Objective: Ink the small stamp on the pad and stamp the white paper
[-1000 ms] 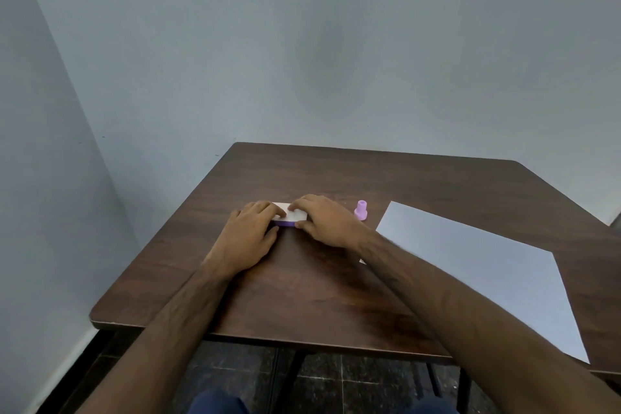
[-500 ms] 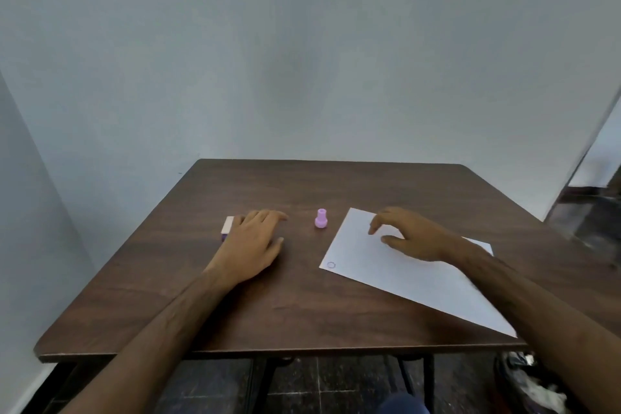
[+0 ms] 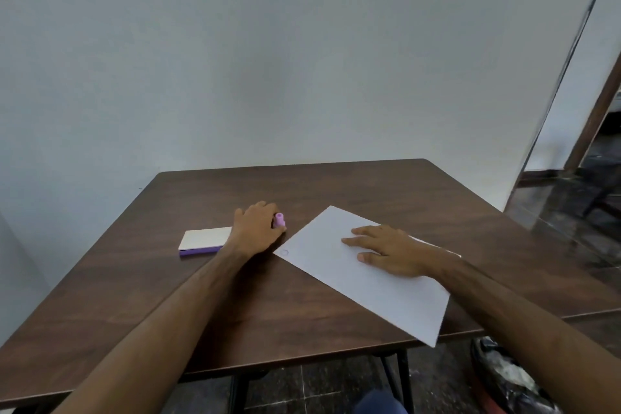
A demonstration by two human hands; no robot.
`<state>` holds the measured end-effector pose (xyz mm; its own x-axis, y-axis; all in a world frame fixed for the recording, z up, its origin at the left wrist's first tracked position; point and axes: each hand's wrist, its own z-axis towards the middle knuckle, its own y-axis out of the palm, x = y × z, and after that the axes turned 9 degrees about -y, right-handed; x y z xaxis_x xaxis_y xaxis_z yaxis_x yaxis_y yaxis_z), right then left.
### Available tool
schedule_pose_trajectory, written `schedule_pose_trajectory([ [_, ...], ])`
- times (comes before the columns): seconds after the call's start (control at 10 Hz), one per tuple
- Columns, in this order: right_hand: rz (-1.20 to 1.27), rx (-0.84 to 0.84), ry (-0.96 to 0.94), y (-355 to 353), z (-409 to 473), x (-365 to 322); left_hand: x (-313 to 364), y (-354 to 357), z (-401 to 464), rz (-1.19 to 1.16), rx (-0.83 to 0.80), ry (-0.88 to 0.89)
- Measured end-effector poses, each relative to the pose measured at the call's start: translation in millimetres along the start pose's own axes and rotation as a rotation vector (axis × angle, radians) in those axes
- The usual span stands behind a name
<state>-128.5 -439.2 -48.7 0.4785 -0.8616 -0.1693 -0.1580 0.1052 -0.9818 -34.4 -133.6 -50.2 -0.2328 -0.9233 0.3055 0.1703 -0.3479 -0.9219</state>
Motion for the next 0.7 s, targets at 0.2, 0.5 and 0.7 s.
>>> schedule_pose_trajectory([
  [0.2, -0.211, 0.029, 0.147, 9, 20, -6, -16, -4, -5, 0.155, 0.057, -0.016],
  [0.5, -0.180, 0.202, 0.227, 19, 51, -29, -21, 0, -19, 0.123, 0.086, 0.040],
  [0.7, -0.180, 0.171, 0.205, 11, 61, -20, -32, -4, -14, 0.077, 0.080, 0.064],
])
